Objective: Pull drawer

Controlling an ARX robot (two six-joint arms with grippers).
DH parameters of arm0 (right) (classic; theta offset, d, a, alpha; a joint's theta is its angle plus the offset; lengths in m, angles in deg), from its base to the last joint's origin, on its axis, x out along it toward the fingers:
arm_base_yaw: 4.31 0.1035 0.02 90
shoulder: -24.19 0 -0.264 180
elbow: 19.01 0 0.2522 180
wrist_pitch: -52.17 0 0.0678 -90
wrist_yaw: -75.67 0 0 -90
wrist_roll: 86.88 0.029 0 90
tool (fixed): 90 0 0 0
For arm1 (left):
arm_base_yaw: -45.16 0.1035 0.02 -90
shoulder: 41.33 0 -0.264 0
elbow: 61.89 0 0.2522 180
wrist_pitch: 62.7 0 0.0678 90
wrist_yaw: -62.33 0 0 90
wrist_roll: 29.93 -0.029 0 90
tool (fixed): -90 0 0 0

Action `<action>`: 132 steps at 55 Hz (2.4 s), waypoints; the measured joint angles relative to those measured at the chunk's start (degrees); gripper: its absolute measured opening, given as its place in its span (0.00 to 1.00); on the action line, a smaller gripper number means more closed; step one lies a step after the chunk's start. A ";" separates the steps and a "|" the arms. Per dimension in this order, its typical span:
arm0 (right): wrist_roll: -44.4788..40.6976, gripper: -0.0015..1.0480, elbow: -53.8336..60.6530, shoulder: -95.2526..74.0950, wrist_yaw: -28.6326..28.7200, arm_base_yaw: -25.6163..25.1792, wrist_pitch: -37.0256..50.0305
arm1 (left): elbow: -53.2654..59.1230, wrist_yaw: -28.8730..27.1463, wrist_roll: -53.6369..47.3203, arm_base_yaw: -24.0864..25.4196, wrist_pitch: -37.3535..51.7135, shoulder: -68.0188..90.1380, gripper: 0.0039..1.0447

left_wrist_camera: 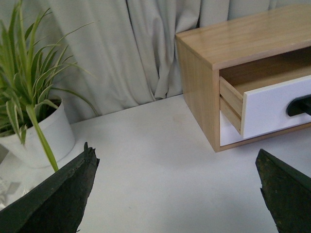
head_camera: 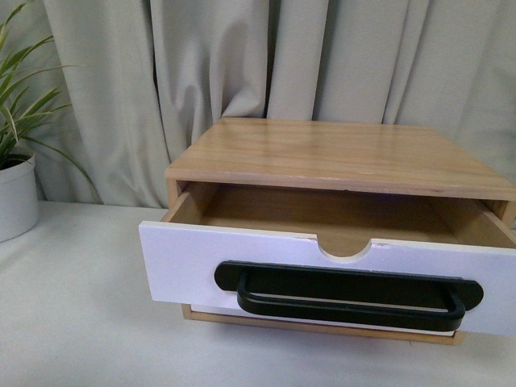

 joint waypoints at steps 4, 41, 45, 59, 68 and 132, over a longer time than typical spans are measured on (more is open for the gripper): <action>0.85 0.91 2.05 5.38 -2.67 0.15 -3.39 | 1.36 2.67 4.48 3.54 -4.68 -5.79 0.94; 17.88 0.30 4.96 21.75 -18.69 8.37 -22.51 | 7.63 -28.39 15.76 -12.70 -10.71 -21.00 0.31; 18.10 0.16 5.81 22.62 -23.85 14.23 -22.58 | 7.63 -33.97 15.93 -18.45 -10.95 -21.62 0.17; 18.32 0.01 7.80 24.17 -24.55 15.85 -22.53 | 7.63 -34.58 16.37 -20.24 -10.97 -21.68 0.04; 18.32 0.01 10.25 26.53 -24.55 15.87 -22.21 | 7.63 -34.60 16.37 -20.28 -10.97 -21.68 0.04; 18.43 0.91 10.69 26.86 -24.55 15.85 -22.25 | 7.63 -34.60 16.55 -20.28 -10.97 -21.68 0.94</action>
